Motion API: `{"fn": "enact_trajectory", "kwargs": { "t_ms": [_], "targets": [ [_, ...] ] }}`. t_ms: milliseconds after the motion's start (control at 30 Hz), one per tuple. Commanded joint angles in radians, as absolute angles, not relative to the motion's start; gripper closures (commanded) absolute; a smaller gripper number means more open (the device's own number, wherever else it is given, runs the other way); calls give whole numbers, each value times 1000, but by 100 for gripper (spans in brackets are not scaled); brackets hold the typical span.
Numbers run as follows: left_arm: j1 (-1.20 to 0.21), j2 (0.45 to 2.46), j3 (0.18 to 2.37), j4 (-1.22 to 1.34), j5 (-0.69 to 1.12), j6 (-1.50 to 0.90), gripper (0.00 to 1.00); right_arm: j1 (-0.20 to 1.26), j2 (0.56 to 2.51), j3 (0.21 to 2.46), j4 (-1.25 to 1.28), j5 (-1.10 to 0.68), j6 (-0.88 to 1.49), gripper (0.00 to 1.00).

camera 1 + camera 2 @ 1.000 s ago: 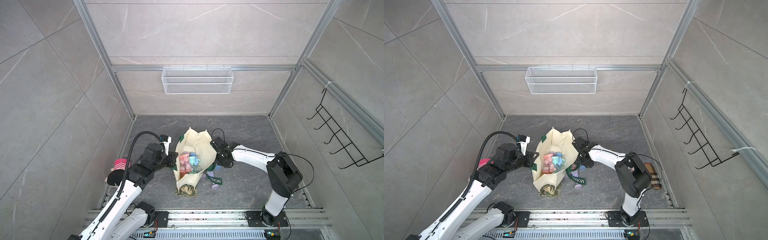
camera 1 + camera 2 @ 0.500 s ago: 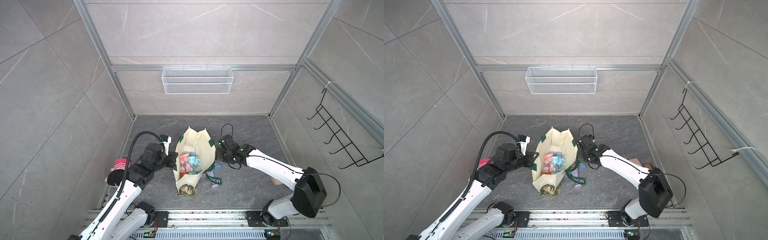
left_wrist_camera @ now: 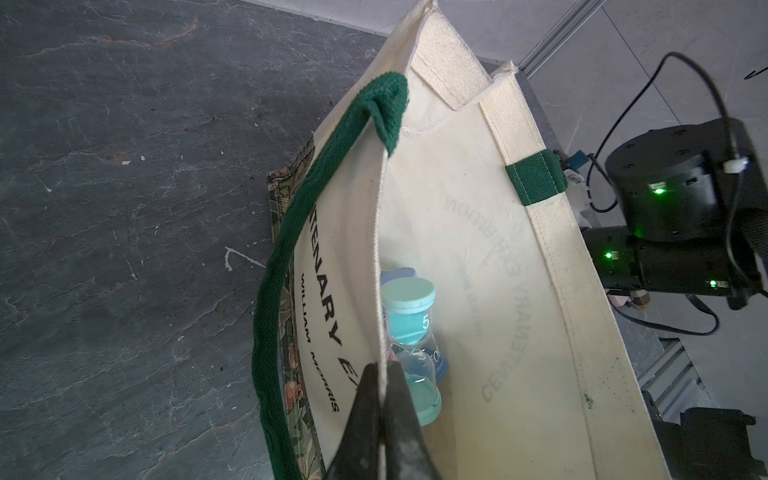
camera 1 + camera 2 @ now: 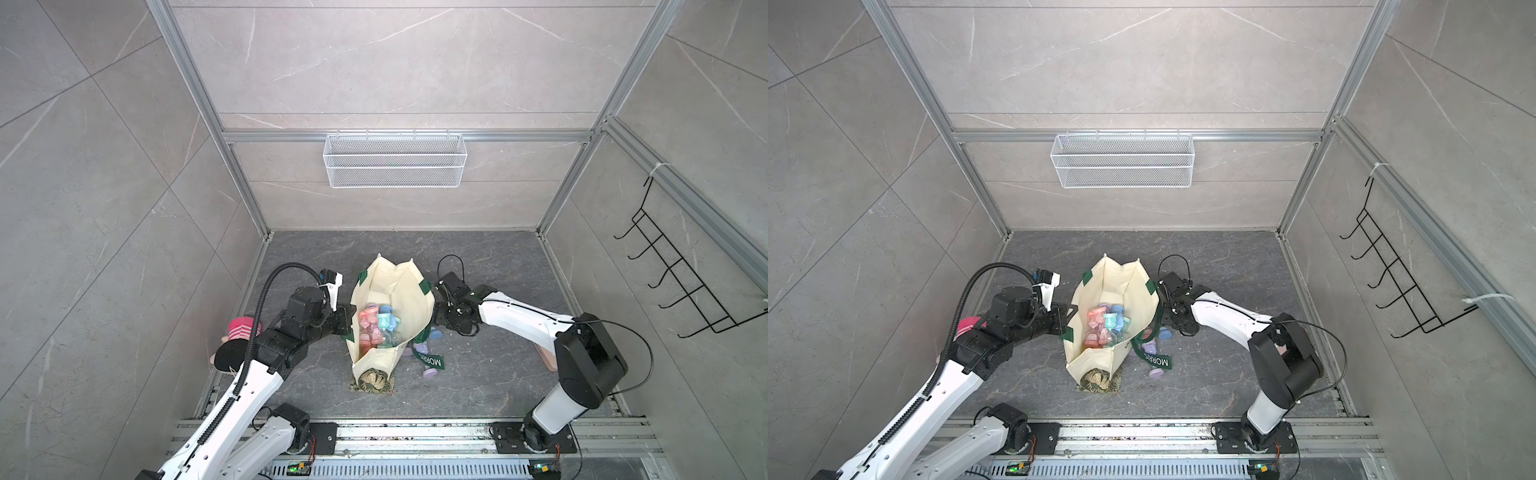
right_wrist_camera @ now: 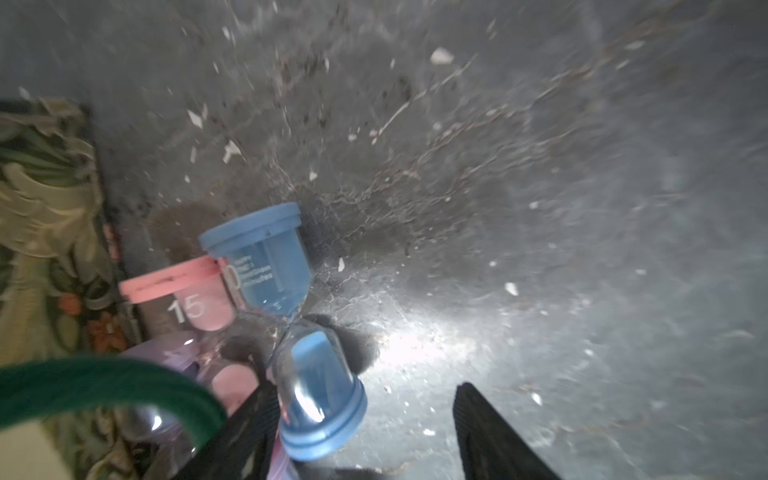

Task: Put the hourglass into the canvas bag
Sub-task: Pick up the hourglass from the center of the board.

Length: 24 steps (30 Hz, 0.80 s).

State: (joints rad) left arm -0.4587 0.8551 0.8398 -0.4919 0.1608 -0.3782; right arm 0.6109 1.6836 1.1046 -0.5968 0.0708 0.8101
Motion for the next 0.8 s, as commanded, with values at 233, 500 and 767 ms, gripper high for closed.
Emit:
{"fn": "enact_trajectory", "kwargs": {
  "t_ms": [233,500,767],
  "targets": [
    [-463,830,858,-446,193,-368,100,622,1765,1114,-549,5,781,30],
    [-464,830,859,-446,191,-368,100,625,1807,1125,-563,29,796,33],
    [-463,828,858,-446,192,-367,100,620,1850,1115,-558,49,811,40]
  ]
}}
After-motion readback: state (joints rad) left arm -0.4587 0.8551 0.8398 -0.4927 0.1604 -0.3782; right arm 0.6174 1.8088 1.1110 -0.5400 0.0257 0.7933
